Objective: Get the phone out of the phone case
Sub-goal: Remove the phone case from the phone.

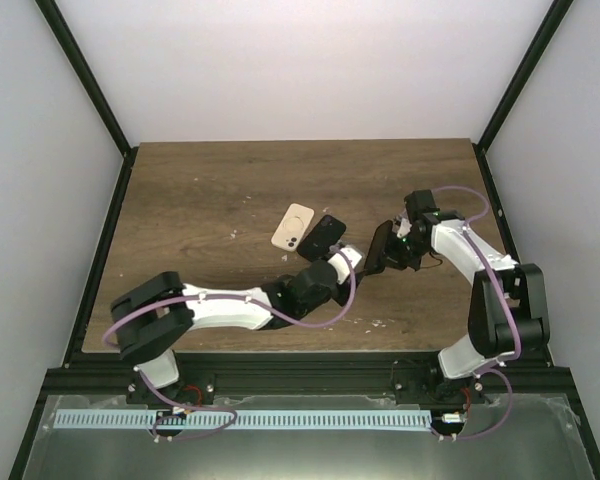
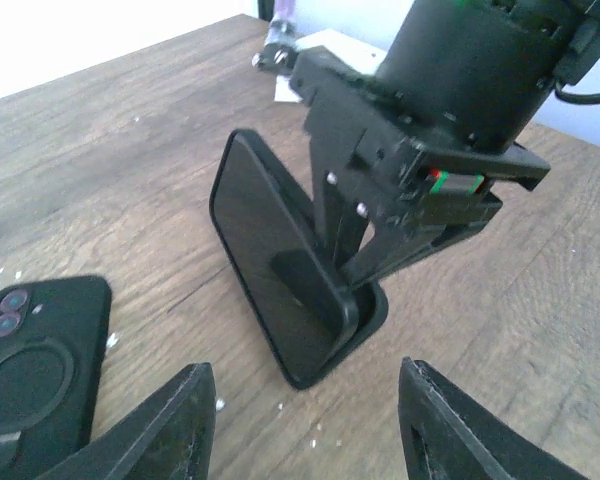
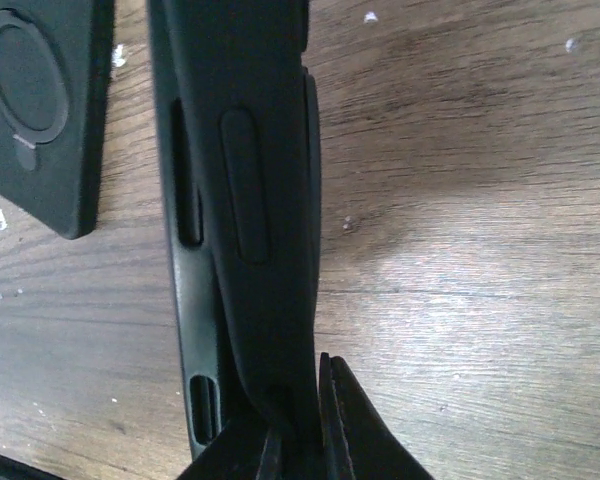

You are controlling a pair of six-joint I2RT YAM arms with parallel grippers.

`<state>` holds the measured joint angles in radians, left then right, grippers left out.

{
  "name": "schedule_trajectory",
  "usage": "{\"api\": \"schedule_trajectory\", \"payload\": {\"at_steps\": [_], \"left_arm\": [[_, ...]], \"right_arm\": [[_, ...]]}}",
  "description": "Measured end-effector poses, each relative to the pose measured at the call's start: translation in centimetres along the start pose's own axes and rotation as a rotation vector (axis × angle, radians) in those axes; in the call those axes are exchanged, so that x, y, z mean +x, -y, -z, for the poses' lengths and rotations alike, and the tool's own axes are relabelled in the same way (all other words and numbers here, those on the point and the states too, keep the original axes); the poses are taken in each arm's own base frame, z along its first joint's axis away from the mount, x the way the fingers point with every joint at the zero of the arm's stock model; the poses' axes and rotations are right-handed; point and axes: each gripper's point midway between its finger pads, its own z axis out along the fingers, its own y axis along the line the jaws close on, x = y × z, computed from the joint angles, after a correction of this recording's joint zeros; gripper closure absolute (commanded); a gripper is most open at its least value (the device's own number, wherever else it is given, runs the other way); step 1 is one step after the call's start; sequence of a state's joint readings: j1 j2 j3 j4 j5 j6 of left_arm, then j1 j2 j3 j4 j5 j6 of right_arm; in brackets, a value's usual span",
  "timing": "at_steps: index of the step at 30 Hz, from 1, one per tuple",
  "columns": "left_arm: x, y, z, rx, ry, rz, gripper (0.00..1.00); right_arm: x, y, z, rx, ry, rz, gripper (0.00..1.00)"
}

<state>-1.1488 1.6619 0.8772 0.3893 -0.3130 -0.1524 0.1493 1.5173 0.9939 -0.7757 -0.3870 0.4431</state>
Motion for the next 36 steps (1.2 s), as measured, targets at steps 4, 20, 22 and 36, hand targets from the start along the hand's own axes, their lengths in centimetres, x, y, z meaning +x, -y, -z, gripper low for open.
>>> {"api": "schedule_trajectory", "payload": {"at_steps": [4,20,22,36], "left_arm": [[0.2,0.9,-2.4,0.001,0.011,-0.050,0.61],[2.5,2.3,-6.6,0.022,-0.040,-0.149,0.61],[2.9,2.4,-7.0,0.023,-0.051,-0.164,0.62],[4.4,1.2,-8.4,-0.058,-0.089,-0.229,0.72]], "right_arm": [[0.1,0.8,-0.9,0.023,-0.028,-0.022,0.99],[0.1,1.1,-2.4,0.017,-0.091,-0.033,0.99],[0.1,1.0,-2.4,0.014,-0.092,-0.029,0.99],[0.0,0.5,-2.4,-0.014,-0.090,-0.014,0.99]]}}
